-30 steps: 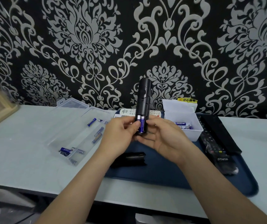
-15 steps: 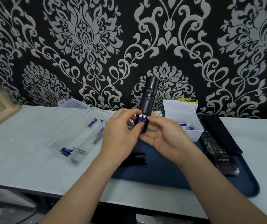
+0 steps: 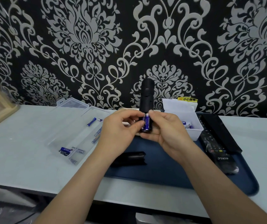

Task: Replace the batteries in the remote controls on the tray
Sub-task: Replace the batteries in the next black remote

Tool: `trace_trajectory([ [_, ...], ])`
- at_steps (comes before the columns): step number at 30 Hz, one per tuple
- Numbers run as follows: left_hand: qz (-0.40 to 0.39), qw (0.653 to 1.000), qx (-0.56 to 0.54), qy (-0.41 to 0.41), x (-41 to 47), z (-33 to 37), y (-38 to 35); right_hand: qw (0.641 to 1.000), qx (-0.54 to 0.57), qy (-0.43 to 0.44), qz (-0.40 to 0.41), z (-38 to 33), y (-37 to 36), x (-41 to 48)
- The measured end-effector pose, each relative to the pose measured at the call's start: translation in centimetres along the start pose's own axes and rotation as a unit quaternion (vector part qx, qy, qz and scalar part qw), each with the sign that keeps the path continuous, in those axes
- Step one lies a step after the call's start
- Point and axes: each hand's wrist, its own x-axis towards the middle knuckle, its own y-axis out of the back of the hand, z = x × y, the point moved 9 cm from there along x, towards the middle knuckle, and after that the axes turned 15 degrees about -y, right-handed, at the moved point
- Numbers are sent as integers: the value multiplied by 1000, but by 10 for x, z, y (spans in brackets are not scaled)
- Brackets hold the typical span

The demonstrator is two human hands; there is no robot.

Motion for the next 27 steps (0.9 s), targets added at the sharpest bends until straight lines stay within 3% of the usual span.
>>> trace_trajectory([
  [9,-101,972,161,-135,5,26,5,998,-48,5,-29,-1,0,0],
  [16,-189,939,243,-152,7,26,-1,990,-141,-18,-26,5,-4,1],
  [23,-153,977,127,-83,7,13,6,991,-121,-6,-57,-2,-6,-2],
  [27,-158,966,167,-116,6,16,9,990,-123,5,-62,-4,-7,-2],
])
